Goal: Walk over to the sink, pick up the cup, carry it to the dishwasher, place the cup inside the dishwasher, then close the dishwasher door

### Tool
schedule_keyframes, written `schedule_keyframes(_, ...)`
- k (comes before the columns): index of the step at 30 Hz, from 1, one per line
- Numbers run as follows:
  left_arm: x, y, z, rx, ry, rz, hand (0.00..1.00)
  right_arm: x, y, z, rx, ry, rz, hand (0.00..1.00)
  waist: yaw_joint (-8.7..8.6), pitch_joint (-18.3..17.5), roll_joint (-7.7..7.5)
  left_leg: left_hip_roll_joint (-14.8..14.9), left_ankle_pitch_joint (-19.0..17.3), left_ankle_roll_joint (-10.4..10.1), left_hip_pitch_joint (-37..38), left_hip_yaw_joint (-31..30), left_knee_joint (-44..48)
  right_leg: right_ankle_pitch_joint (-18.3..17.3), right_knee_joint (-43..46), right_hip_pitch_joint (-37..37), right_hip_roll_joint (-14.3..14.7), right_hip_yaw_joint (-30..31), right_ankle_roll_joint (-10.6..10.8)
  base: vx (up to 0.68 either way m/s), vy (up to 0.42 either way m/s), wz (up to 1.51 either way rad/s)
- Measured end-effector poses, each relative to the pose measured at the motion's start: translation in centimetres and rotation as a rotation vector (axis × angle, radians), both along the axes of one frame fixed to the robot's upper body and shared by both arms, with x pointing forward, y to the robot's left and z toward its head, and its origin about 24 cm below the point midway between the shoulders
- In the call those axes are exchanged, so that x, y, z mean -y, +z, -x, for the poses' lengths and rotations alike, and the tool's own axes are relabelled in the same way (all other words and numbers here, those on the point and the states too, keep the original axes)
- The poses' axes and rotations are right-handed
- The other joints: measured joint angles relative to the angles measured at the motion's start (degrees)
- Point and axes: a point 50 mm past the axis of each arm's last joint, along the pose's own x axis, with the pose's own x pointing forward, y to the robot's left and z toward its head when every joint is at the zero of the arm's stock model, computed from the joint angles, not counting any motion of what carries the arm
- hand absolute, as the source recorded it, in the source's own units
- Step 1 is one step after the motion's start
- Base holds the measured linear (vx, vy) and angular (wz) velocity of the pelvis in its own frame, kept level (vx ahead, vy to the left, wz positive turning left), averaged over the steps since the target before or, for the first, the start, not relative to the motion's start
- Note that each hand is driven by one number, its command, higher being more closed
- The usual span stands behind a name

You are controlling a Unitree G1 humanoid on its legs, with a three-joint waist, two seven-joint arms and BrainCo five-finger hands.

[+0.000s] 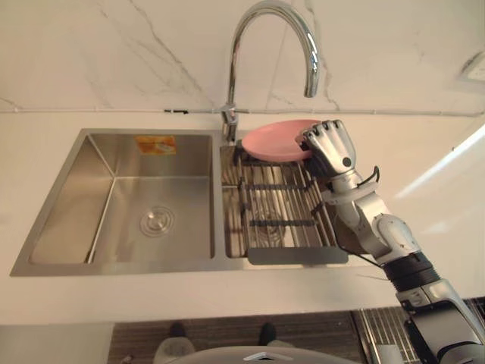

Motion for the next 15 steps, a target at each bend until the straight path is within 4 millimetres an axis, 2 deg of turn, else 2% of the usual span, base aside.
schedule_keyframes(6, -0.1, 0.0, 0.6, -0.014, 0.004, -0.001, 0.00, 1.2, 1.6, 0.9, 0.053, -0.016, 0.001, 1.00, -1.01, -0.8, -0.25, 0.0, -0.3, 0.0, 0.3, 0.6, 0.0, 0.1, 0.0, -0.1, 0.0, 0.5, 0.1, -0.01, -0.002, -0.06)
schedule_keyframes(9, -0.1, 0.0, 0.8, -0.020, 0.004, -0.002, 0.00, 2.6, 2.1, 2.1, 0.075, -0.048, -0.011, 1.00, -1.09, -1.4, -0.39, 0.0, -0.8, -0.1, 1.0, 2.0, 0.0, 0.2, 0.0, -0.3, 0.0, 1.9, 0.1, 0.00, 0.003, -0.22)
schedule_keyframes(13, -0.1, -0.1, 1.5, -0.041, 0.001, -0.004, 0.00, 4.0, 2.0, 3.3, 0.082, -0.081, -0.013, 1.00, -2.47, -2.3, -0.55, 0.0, -1.4, -0.1, 1.5, 3.7, 0.0, 0.2, 0.0, -1.0, 0.1, 3.5, 0.1, -0.01, 0.003, -0.23)
schedule_keyframes(15, -0.1, -0.1, 1.7, -0.047, 0.003, -0.005, 0.00, 5.4, 1.5, 4.1, 0.066, -0.134, -0.019, 1.00, -3.16, -2.8, -0.65, 0.0, -2.0, -0.3, 2.4, 5.2, 0.0, 0.2, 0.0, -1.1, 0.2, 4.9, 0.1, -0.01, 0.005, -0.28)
